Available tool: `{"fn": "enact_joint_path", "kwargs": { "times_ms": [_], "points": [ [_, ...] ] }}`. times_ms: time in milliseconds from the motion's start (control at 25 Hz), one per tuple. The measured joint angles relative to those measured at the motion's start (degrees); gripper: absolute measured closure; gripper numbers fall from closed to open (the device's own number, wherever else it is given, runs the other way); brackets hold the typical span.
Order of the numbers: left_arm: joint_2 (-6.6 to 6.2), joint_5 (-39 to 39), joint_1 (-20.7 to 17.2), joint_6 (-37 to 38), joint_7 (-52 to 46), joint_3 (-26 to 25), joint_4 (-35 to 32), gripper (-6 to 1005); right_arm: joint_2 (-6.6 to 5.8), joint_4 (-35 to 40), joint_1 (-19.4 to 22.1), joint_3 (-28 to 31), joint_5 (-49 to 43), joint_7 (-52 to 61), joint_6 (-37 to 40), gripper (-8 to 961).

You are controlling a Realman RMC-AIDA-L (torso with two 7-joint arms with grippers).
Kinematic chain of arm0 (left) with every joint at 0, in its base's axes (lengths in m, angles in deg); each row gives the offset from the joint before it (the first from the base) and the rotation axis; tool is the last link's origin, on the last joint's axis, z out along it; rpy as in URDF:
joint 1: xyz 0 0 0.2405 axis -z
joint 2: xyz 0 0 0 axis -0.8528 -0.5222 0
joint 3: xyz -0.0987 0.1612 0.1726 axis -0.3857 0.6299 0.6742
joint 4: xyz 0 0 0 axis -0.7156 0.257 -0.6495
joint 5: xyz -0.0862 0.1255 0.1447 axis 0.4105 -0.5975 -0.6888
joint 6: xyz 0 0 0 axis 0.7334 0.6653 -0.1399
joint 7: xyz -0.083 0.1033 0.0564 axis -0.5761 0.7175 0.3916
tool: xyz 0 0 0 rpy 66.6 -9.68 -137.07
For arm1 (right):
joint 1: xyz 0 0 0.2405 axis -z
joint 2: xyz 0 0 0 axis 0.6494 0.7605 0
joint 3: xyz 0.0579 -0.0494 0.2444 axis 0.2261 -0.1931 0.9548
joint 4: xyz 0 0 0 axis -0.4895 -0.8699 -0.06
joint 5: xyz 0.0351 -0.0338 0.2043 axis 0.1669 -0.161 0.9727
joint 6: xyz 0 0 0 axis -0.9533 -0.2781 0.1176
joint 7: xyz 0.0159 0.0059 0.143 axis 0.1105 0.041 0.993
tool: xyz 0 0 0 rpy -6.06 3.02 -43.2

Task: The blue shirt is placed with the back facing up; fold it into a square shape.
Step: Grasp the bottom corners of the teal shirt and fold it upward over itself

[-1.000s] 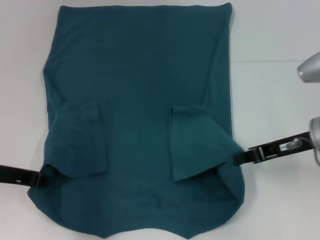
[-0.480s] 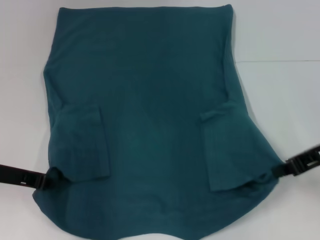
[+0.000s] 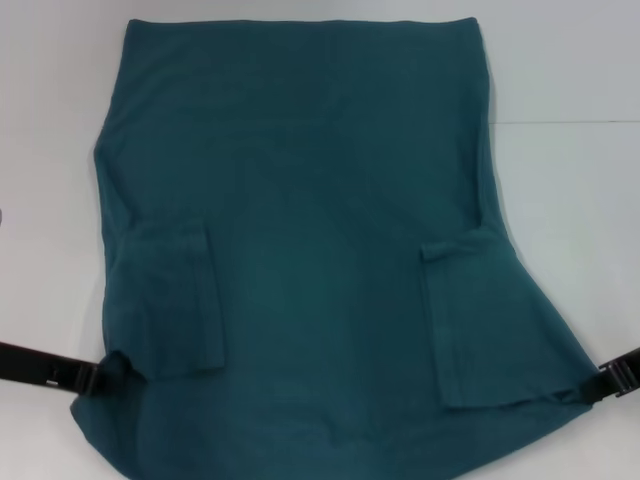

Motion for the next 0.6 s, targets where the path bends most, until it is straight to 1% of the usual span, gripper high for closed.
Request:
{"fn": "enact_joint_path", "kwargs": {
  "times_ms": [120,280,440,520,600],
  "points": [
    [-0.07,0.00,-0.29,2.63,-0.37,-0.05,0.02,972,-0.10,0.02,0.62,-0.16,-0.03,-2.47,1.30,947],
    [-0.29,-0.17,-0.61,7.98,-0.47,-0.08,-0.20,972,-0.15,-0.09,0.89,-0.37,-0.06,-6.88,4.40,947],
    [-0.40,-1.02,-1.18,13.34,-0.26,-0.42,-0.60,973,-0.32,-0.34,0.94,-0.45,-0.11,-12.58,8.84,946],
    [-0.41,-1.45,-1.51,15.66,-0.24,-0.55,-0.68,973,-0.28,-0.64,1.03,-0.76,-0.66,-14.97,10.87,946],
    [-0.41,-2.49,-1.68,17.99,-0.34,-0.50,-0.58,973,-0.24,-0.65,1.09,-1.32,-2.28,-15.44,11.24,946]
  ]
}}
